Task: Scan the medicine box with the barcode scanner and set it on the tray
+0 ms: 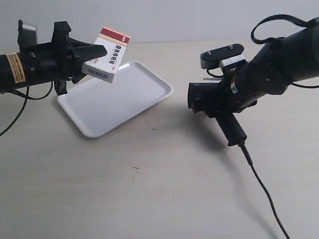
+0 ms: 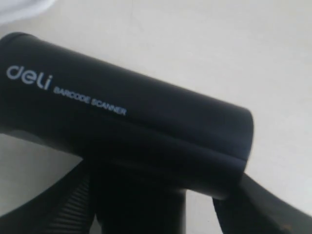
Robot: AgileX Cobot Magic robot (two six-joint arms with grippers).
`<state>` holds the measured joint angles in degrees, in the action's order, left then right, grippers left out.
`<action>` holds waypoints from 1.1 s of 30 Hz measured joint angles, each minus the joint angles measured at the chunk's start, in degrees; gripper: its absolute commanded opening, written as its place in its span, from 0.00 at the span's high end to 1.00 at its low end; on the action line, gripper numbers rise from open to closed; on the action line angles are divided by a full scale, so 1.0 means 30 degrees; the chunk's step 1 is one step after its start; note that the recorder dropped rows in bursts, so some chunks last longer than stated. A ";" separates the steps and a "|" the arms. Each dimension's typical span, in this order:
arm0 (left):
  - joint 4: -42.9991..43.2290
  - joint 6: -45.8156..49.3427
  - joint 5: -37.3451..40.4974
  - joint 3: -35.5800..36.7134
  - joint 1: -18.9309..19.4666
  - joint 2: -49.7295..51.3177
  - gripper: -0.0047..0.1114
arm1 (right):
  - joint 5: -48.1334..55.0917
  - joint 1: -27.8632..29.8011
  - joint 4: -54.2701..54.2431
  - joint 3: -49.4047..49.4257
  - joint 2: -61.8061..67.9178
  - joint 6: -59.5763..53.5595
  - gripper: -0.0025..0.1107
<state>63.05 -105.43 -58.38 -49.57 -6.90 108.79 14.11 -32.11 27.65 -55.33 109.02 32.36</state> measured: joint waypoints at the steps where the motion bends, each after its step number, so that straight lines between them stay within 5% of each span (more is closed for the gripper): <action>1: 0.0092 0.0074 0.0031 0.0000 0.0000 0.0000 0.96 | -0.0077 0.0000 0.0094 0.0000 0.0241 0.0000 0.84; 7: 0.0465 0.0343 0.1871 0.0000 -0.0040 0.0097 0.96 | -0.0253 0.0000 0.0252 0.0000 0.0646 0.0450 0.82; 12: 0.0046 0.0375 0.2113 0.0000 -0.0210 0.1275 0.96 | -0.0080 0.0000 0.0252 0.0000 0.0646 0.0782 0.69; 19: -0.0615 0.0644 -0.1008 0.0000 -0.0326 0.3191 0.96 | -0.0048 0.0000 0.0252 0.0000 0.0646 0.1127 0.49; 28: -0.0773 0.0937 -0.1350 0.0000 -0.0364 0.3656 0.96 | -0.0084 0.0000 -0.0145 0.0000 0.0646 0.1159 0.31; 33: -0.0952 0.1294 -0.1350 0.0000 -0.0364 0.3656 0.96 | -0.0084 0.0000 -0.0585 0.0000 0.0646 0.1205 0.29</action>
<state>60.19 -101.55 -62.43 -49.57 -7.99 119.75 13.86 -32.11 25.89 -55.33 110.96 35.97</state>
